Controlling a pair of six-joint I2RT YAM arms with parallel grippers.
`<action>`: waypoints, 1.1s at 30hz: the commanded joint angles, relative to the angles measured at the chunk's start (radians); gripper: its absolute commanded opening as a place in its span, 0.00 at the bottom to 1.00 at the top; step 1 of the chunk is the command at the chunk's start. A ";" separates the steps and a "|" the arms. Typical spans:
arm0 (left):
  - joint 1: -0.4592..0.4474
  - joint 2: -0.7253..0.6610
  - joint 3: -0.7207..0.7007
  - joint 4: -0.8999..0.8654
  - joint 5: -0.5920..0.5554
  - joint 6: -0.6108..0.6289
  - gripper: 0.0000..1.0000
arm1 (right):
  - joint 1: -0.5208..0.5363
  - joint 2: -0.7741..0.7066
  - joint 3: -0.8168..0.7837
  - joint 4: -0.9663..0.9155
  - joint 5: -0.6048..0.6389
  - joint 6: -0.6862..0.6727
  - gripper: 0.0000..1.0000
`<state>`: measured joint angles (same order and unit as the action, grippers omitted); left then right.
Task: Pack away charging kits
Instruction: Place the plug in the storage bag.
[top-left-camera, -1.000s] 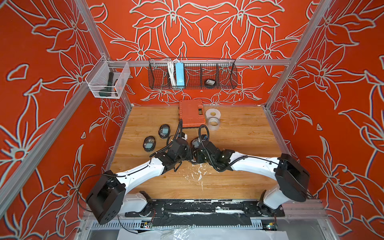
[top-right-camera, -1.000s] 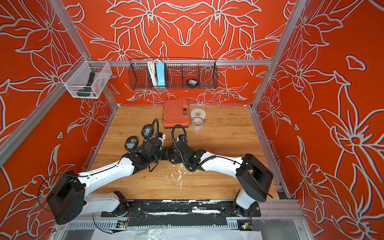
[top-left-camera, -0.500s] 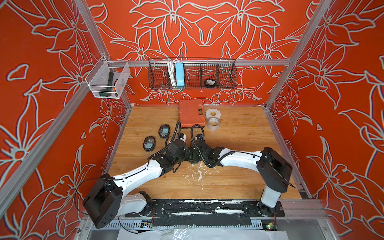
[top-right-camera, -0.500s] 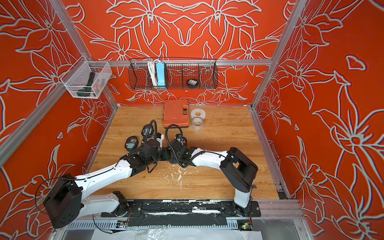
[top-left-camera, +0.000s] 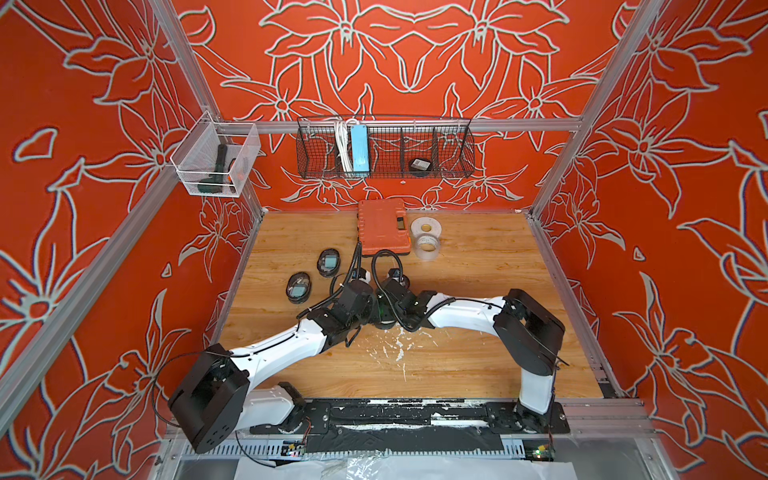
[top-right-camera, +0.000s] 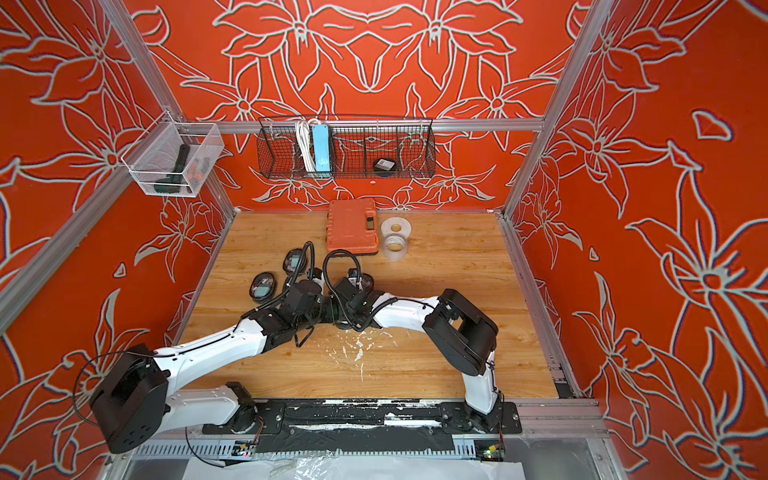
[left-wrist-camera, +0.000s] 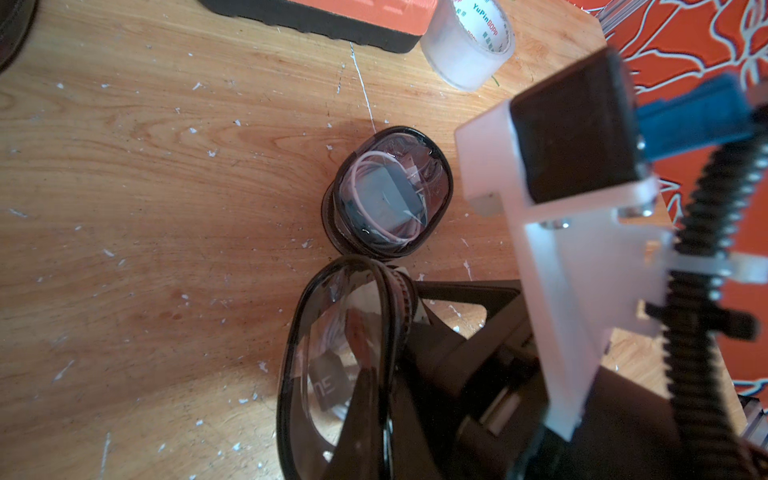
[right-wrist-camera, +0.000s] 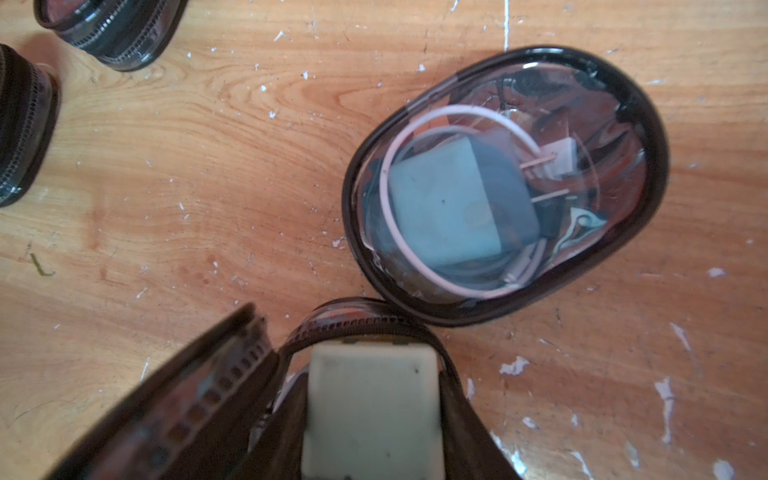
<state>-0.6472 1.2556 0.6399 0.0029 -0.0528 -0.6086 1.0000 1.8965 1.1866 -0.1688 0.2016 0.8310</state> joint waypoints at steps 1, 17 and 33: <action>-0.006 0.010 0.013 0.063 0.037 -0.009 0.00 | 0.020 0.008 0.029 0.011 -0.005 0.023 0.21; -0.006 0.025 0.001 0.085 0.042 -0.018 0.00 | 0.022 -0.013 0.000 0.053 -0.091 0.045 0.35; -0.002 0.032 0.000 0.093 0.062 -0.022 0.00 | 0.022 -0.025 -0.015 0.090 -0.142 0.022 0.60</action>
<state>-0.6350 1.2800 0.6273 0.0036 -0.0639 -0.6281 0.9993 1.8961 1.1770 -0.1562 0.1238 0.8616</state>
